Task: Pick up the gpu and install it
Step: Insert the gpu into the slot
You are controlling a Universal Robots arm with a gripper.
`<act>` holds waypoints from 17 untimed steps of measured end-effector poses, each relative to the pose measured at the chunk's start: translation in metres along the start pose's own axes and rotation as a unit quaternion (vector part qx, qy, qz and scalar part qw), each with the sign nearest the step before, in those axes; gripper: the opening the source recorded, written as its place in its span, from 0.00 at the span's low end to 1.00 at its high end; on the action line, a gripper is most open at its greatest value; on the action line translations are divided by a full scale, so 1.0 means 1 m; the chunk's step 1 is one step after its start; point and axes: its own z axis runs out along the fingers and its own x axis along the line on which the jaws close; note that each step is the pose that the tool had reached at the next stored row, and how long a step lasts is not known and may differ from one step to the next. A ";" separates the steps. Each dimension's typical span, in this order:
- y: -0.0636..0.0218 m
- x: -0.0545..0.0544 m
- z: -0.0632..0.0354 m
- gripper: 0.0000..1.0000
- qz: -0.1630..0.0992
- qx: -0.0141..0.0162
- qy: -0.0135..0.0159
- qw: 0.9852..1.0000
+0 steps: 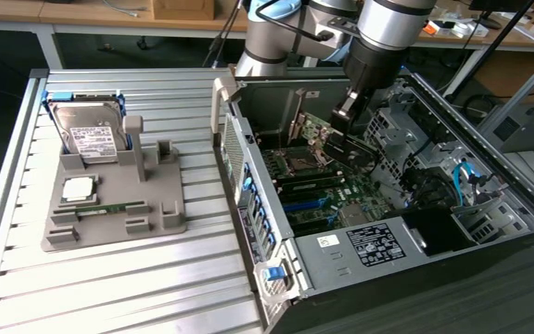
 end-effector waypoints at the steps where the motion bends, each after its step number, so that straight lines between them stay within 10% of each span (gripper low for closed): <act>1: 0.0000 0.000 0.0000 0.27 -0.003 0.000 0.000 1.000; 17: 0.0000 0.000 0.0000 0.27 -0.054 -0.002 -0.001 0.999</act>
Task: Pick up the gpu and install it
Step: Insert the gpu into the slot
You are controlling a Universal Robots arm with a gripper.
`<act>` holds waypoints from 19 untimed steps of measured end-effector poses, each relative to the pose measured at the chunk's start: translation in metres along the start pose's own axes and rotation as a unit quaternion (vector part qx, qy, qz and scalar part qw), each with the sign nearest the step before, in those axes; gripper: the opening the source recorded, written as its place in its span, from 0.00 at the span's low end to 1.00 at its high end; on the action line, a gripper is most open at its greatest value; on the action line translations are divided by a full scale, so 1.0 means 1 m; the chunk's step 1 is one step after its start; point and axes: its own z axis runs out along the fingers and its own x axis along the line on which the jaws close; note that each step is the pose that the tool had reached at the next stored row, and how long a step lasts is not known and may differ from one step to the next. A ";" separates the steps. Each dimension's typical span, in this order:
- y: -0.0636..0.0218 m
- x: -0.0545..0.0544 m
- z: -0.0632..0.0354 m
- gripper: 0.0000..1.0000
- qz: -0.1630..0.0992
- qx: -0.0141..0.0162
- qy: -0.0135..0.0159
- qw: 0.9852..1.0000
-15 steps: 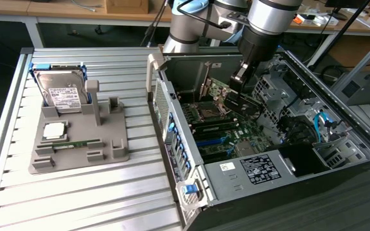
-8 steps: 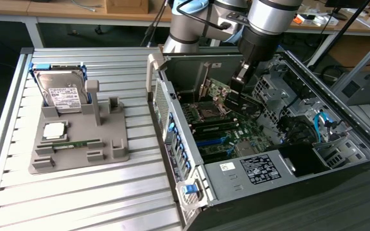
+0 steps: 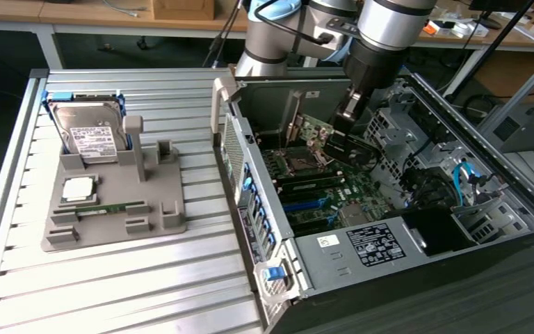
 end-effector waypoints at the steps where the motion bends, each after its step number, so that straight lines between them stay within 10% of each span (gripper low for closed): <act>1: 0.0000 0.000 0.0000 0.27 -0.003 0.000 0.000 1.000; 19: 0.0000 0.000 0.0000 0.27 -0.059 -0.002 -0.002 0.998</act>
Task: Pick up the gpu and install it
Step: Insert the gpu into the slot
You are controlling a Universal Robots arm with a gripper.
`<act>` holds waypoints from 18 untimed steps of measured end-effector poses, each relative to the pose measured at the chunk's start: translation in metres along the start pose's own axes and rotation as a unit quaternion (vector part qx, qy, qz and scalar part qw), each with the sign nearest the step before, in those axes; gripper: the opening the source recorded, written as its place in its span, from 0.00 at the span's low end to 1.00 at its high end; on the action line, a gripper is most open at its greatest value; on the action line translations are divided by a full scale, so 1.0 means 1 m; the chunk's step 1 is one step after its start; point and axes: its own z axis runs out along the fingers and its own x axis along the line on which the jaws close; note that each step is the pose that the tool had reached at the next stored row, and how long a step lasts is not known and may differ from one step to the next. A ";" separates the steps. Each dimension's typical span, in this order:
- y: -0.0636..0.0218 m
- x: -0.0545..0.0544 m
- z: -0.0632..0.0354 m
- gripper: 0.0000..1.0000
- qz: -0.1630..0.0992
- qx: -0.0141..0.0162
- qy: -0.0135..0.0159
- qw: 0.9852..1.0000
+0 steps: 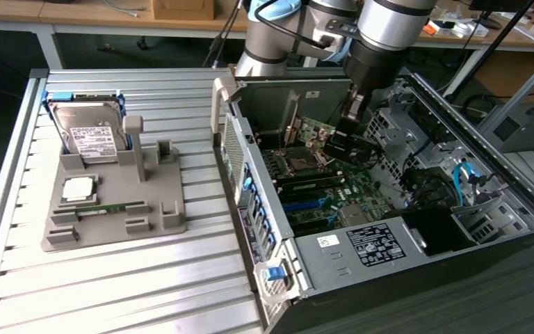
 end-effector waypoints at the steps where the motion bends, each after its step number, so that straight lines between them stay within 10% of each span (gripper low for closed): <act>1: 0.0000 0.000 0.0000 0.27 -0.003 0.000 0.000 1.000; 18: 0.0000 0.000 0.0000 0.27 -0.057 -0.002 -0.002 0.998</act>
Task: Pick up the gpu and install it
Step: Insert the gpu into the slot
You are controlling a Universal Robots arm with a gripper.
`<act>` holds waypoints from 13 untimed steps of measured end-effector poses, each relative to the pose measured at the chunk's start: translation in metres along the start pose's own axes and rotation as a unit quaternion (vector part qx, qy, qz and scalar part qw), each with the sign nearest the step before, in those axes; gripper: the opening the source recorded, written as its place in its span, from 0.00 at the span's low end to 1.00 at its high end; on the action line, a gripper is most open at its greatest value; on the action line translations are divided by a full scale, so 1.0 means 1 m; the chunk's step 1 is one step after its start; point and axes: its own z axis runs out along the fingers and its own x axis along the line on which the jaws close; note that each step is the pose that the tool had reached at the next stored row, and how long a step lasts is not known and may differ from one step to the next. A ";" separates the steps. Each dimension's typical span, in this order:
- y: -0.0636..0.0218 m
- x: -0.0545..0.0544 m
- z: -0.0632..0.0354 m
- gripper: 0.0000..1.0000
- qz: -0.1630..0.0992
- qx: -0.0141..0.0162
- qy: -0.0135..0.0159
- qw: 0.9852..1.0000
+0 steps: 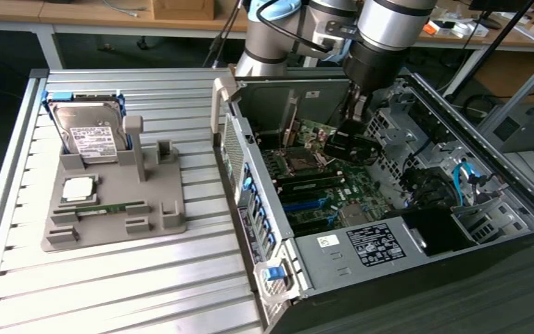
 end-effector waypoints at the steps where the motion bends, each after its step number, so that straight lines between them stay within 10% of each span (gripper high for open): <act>1: 0.0000 0.000 0.0000 0.27 -0.003 0.000 0.000 1.000; 13: 0.0000 0.000 0.0000 0.27 -0.037 -0.001 -0.001 0.999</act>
